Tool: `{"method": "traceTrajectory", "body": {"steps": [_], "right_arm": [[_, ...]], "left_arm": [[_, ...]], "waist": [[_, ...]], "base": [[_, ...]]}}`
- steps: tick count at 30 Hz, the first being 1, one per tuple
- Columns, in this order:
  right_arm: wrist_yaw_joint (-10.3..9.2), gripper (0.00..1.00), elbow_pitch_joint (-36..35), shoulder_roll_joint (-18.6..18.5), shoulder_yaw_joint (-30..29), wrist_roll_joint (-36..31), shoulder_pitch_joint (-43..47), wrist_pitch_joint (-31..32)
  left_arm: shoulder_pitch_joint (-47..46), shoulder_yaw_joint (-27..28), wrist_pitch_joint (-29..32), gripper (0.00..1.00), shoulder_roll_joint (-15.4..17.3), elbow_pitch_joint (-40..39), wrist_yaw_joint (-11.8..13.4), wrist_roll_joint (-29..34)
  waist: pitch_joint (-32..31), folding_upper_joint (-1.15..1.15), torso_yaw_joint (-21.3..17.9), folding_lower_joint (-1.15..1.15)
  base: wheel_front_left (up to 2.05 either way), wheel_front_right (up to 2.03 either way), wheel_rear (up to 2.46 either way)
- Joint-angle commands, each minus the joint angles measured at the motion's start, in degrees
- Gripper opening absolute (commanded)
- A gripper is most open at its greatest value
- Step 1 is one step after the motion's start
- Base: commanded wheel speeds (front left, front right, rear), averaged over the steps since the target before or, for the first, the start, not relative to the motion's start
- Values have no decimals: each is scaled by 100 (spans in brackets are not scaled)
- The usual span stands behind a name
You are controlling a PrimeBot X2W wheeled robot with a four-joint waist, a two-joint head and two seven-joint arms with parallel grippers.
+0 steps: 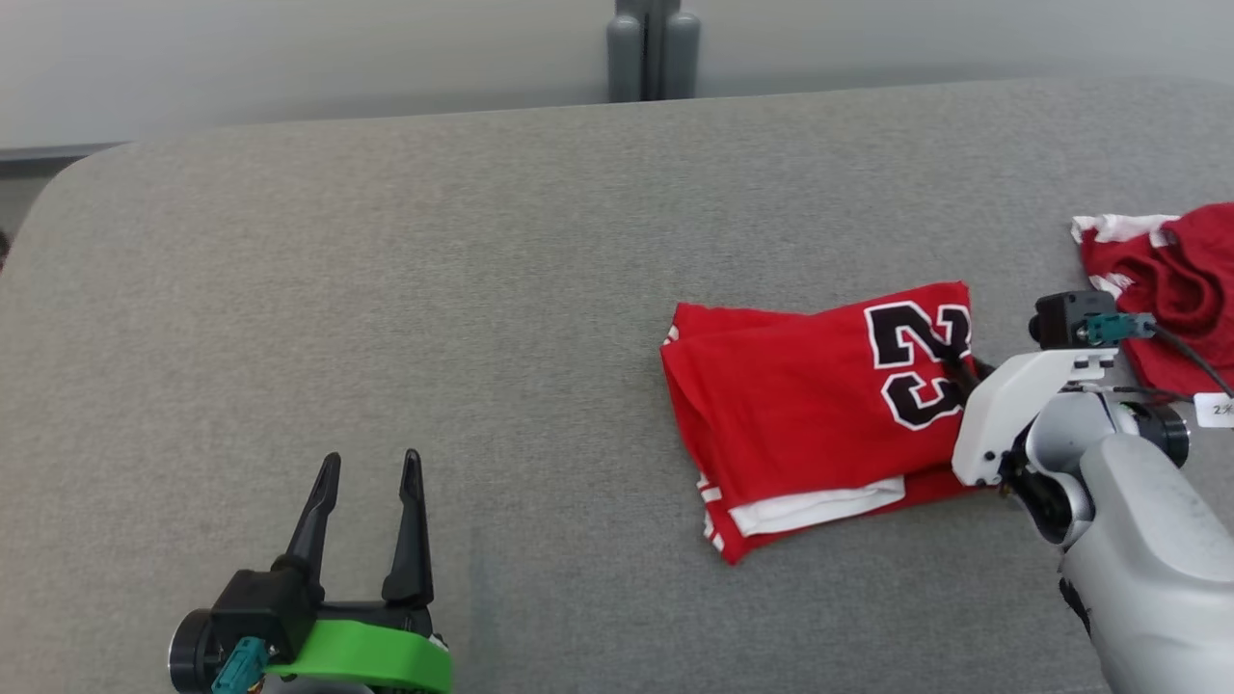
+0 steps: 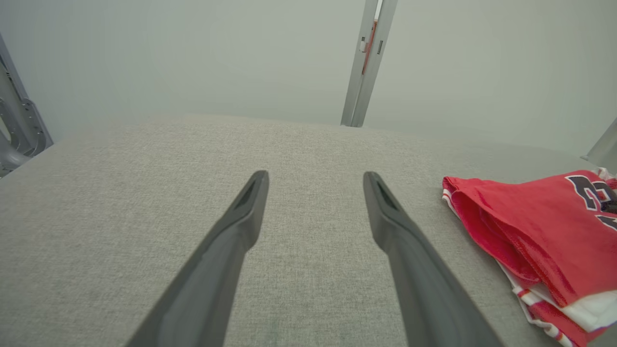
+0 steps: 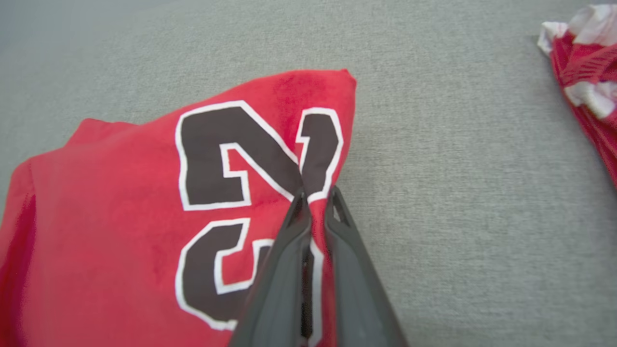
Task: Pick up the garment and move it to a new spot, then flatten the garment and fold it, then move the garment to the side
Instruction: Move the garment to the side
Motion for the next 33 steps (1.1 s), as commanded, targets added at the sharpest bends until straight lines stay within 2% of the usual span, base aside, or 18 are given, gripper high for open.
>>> {"method": "traceTrajectory", "body": {"steps": [1, 9, 15, 21, 33], "right_arm": [[-12, 0, -66, -124, -59, -46, -107, -69], [-11, 0, -311, -345, -412, -88, -231, -253], [-11, 0, -444, -286, -583, -128, -131, -339], [-11, 0, -494, -209, -643, -250, -238, -396], [-11, 0, -76, -423, -755, -578, -1308, -340]], "left_arm": [[-142, -33, -13, 100, 5, -19, -10, 31], [-367, -80, -7, 100, 28, 26, -102, 234], [-456, -30, -7, 100, 65, 66, -149, 304], [-490, -29, -7, 100, 69, 102, -191, 324], [-502, -47, -7, 100, 34, 121, -182, 226]], "waist": [[255, 0, -874, 0], [538, 0, -1997, 0], [597, 0, -2355, 0], [583, 0, -2267, 0], [443, 0, -1505, 0]], "base": [[0, 0, 0], [0, 0, 0], [0, 0, 0], [0, 0, 0], [0, 0, 0]]}}
